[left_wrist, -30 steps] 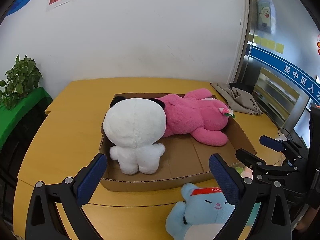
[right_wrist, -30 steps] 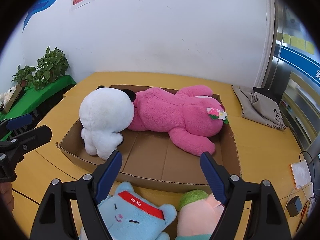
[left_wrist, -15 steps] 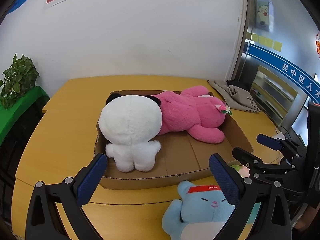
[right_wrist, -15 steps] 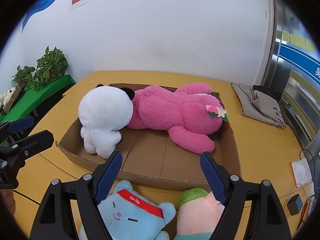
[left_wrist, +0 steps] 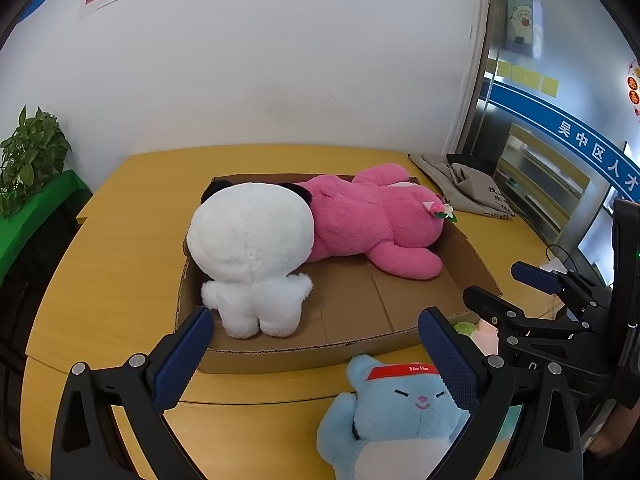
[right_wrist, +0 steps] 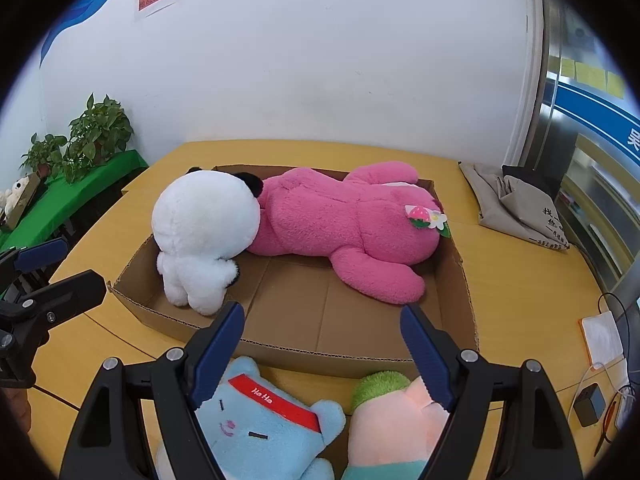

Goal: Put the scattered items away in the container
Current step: 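Withdraw both grippers from the box toward the blue cat plush, then close the right gripper on the blue cat while the left gripper closes beside it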

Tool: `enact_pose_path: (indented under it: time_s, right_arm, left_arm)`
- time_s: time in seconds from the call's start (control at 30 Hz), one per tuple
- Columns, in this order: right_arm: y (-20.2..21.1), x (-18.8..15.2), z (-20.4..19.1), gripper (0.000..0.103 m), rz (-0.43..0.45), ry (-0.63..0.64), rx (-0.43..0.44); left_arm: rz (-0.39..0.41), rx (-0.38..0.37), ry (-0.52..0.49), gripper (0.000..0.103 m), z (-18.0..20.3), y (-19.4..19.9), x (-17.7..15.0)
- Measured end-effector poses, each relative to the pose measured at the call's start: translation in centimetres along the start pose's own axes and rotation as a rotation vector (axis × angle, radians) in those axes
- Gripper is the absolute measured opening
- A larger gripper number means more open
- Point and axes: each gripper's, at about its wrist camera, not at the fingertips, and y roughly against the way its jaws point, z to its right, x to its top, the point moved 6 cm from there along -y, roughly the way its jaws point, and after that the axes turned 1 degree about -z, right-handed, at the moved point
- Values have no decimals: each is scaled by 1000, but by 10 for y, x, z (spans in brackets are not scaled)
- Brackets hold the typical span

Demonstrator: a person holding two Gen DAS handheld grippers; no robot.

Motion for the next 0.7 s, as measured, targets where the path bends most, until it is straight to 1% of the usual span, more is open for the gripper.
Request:
enact_pose_path:
  time_s: [0.2, 0.37, 0.5, 0.6, 0.7]
  right_arm:
    - [4, -7, 4, 80, -4, -3, 1]
    - [17, -38, 6, 80, -30, -35, 58]
    - [28, -68, 0, 80, -63, -47, 118]
    - [32, -101, -17, 80, -119, -29, 179]
    - [20, -127, -33, 80, -185, -13, 197]
  left_arm:
    - [-21, -15, -1, 103, 3, -3, -6]
    - [-67, -66, 3, 103, 7, -9, -18]
    - [-133, -120, 0, 103, 14, -23, -29]
    - [-201, -173, -13, 103, 21, -37, -43]
    - [-283, -208, -36, 103, 29, -55, -63]
